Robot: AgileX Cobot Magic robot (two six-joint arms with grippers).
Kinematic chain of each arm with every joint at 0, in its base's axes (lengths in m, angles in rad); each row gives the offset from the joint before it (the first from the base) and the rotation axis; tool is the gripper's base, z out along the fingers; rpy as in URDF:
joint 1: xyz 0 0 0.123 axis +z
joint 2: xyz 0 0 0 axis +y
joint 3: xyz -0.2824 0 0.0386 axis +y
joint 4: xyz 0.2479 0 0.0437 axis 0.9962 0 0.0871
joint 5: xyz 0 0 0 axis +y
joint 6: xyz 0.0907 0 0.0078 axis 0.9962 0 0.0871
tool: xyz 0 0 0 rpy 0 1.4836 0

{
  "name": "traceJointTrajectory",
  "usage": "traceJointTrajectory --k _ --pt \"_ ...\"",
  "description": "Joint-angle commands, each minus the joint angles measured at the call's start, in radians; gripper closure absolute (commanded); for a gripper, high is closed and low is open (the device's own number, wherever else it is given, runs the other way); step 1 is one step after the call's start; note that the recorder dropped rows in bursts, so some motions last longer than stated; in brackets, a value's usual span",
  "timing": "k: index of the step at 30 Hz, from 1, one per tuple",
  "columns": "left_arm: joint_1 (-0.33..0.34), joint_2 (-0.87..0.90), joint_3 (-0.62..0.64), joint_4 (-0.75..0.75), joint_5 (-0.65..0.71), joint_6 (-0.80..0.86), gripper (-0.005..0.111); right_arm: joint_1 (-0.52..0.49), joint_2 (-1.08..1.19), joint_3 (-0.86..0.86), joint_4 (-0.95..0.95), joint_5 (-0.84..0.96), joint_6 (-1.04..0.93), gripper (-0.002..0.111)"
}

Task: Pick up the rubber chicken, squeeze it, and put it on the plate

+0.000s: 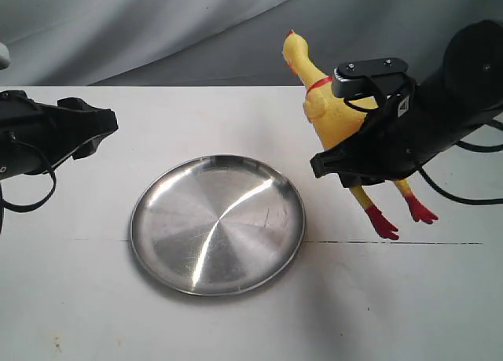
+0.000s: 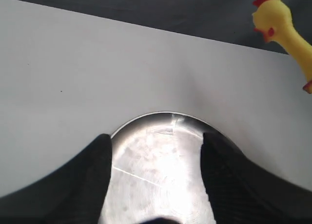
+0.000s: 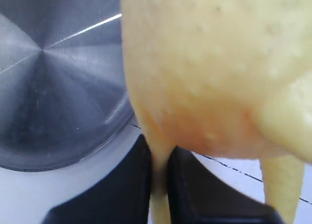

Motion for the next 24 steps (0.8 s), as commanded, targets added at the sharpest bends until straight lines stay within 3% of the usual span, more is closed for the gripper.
traceJointTrajectory --k 1,7,12,18,24 --pt "-0.004 0.002 -0.008 -0.061 0.009 -0.007 0.054 0.002 -0.046 0.001 0.046 -0.027 -0.073 0.108" --pt "-0.004 0.002 -0.094 -0.086 0.169 -0.004 0.053 0.071 -0.049 0.001 0.141 -0.051 -0.169 0.108" --pt "-0.004 0.002 -0.175 -0.107 0.301 0.001 0.039 0.127 -0.049 0.001 0.134 -0.071 -0.169 0.108" --pt "-0.004 0.002 -0.184 -0.128 0.288 -0.007 0.022 0.134 -0.049 0.001 0.141 -0.069 -0.169 0.108" --pt "-0.004 0.009 -0.184 -0.284 0.287 -0.007 0.009 0.134 -0.049 0.001 0.159 -0.060 -0.201 0.108"
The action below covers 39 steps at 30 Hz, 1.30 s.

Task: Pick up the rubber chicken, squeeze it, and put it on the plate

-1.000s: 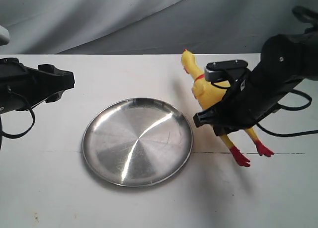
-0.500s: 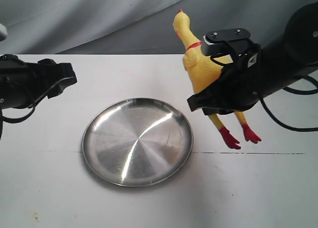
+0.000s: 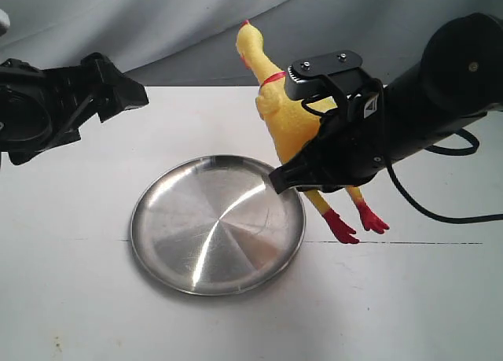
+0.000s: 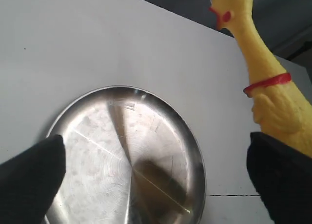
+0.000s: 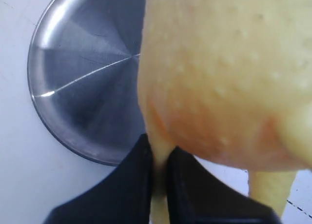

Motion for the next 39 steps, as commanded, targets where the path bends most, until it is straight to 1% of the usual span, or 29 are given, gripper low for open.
traceJointTrajectory --k 1,4,6,8,11,13,15,18,23,26,31,35,39 --pt "-0.004 0.013 -0.008 -0.106 -0.011 -0.007 0.008 0.003 -0.013 0.001 0.042 -0.018 -0.051 0.108" --pt "-0.004 0.075 -0.008 -0.277 0.003 -0.002 0.007 0.044 -0.013 0.001 0.061 -0.017 -0.069 0.108" --pt "-0.004 0.105 -0.008 -0.332 0.034 0.011 0.007 0.079 -0.013 0.001 0.059 -0.029 -0.073 0.108" --pt "-0.004 0.115 -0.009 -0.390 0.057 0.066 0.007 0.105 -0.013 0.001 0.059 -0.034 -0.082 0.108" --pt "-0.004 0.117 -0.040 -0.504 0.122 0.206 0.007 0.135 -0.013 0.001 0.068 -0.037 -0.102 0.108" --pt "0.009 0.117 -0.064 -0.535 0.177 0.248 0.007 0.142 -0.013 0.001 0.075 -0.037 -0.104 0.108" --pt "0.038 0.117 -0.091 -0.553 0.240 0.286 0.008 0.142 -0.013 0.001 0.089 -0.034 -0.104 0.108" --pt "0.100 0.117 -0.120 -0.572 0.342 0.327 0.008 0.142 -0.015 0.001 0.094 -0.030 -0.104 0.108" --pt "0.203 0.134 -0.121 -0.717 0.489 0.492 0.008 0.142 -0.015 0.001 0.153 -0.028 -0.146 0.108" --pt "0.234 0.178 -0.121 -0.803 0.570 0.608 0.008 0.142 -0.015 0.001 0.200 -0.028 -0.181 0.108" --pt "0.234 0.260 -0.121 -0.891 0.632 0.746 0.008 0.142 -0.015 0.001 0.205 -0.016 -0.183 0.108" --pt "0.234 0.311 -0.121 -0.938 0.690 0.839 0.008 0.142 -0.015 0.001 0.255 -0.020 -0.239 0.108" --pt "0.234 0.338 -0.121 -0.948 0.729 0.863 0.008 0.142 -0.015 0.001 0.277 -0.025 -0.263 0.108"
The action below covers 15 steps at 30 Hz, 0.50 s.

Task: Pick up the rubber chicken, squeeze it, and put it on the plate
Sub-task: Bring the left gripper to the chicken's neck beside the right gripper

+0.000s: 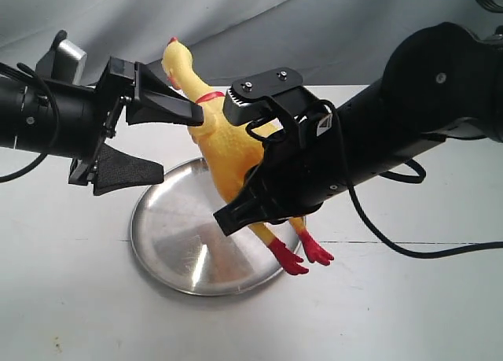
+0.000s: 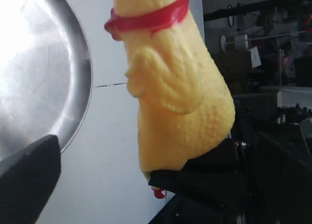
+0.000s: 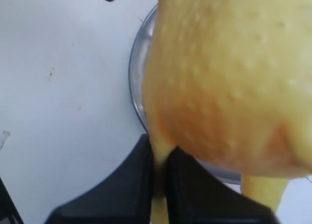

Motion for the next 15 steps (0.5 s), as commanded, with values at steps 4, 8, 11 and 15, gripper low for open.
traceJointTrajectory --k 4,8,11,15 --pt "0.003 0.025 -0.011 -0.027 0.038 0.069 0.008 0.002 -0.015 0.001 0.062 -0.010 -0.069 0.108" --pt "0.003 0.025 -0.048 -0.017 0.040 0.069 0.008 0.002 -0.015 0.001 0.139 0.008 -0.148 0.108" --pt "0.003 0.025 -0.072 -0.012 0.040 0.073 0.008 0.002 -0.015 0.001 0.165 0.028 -0.171 0.108" --pt "0.003 0.025 -0.076 0.007 0.029 0.084 0.008 0.002 -0.017 0.001 0.169 0.037 -0.174 0.108"
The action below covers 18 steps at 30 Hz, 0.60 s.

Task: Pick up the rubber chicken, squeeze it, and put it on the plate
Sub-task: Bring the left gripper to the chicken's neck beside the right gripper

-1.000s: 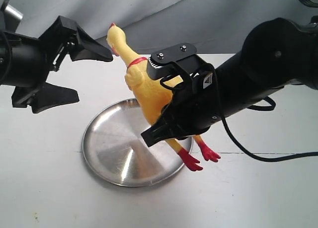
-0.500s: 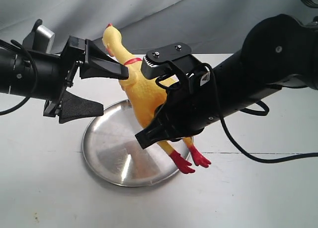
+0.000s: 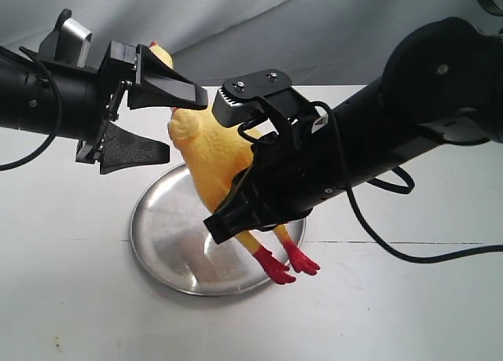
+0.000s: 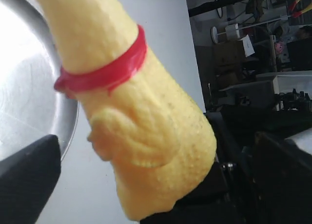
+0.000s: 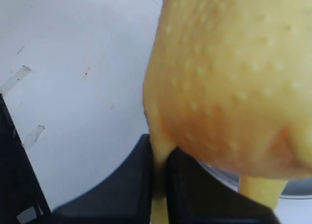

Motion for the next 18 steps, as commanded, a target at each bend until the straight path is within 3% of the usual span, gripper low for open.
traceJointTrajectory --k 1,18 --pt "0.003 0.001 -0.010 0.031 -0.005 0.016 0.008 0.002 -0.016 0.001 0.032 0.002 -0.035 0.108" --pt "0.003 0.018 -0.010 0.050 -0.048 0.075 0.008 0.002 -0.016 0.001 0.125 0.037 -0.163 0.108"
